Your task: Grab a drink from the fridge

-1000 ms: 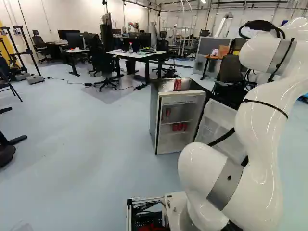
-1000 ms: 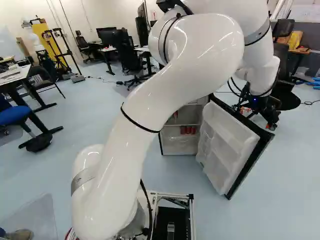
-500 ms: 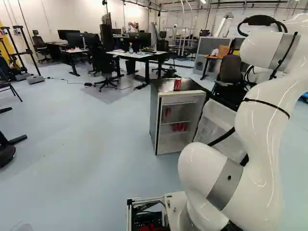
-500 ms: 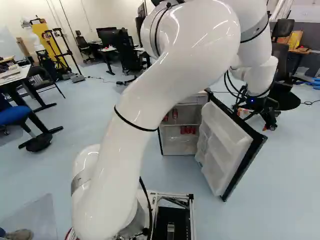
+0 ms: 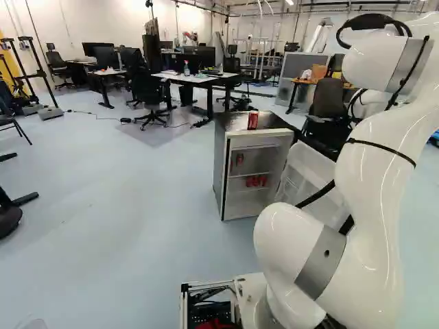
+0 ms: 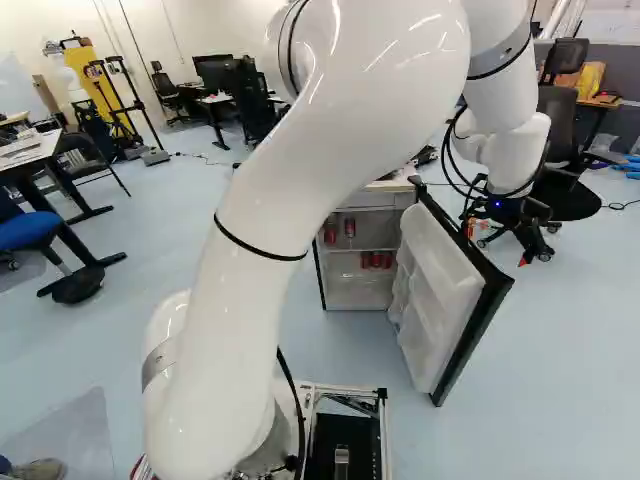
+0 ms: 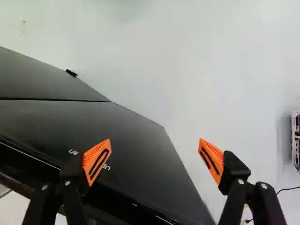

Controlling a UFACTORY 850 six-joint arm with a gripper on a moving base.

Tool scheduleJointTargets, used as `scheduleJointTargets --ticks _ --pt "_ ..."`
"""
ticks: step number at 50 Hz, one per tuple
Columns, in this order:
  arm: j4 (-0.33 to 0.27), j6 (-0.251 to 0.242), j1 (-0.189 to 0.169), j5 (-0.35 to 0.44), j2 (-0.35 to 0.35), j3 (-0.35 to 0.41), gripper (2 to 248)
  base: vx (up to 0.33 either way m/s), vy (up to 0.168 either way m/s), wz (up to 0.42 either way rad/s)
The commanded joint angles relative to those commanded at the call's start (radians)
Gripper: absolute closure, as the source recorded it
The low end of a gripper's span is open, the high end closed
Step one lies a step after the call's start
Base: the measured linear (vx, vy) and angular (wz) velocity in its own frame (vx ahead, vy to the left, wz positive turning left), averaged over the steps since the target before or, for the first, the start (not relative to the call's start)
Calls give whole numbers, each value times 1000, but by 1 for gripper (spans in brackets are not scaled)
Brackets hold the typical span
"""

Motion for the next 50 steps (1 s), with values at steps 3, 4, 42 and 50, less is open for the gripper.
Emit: scheduleJointTargets --ticks 3,4,42,50 --pt "0 0 1 0 8 11 3 0 0 0" --pt "0 0 1 0 10 15 3 0 0 0" --pt "0 0 20 0 113 166 3 0 0 0" --pt "-2 0 26 0 136 198 3 0 0 0"
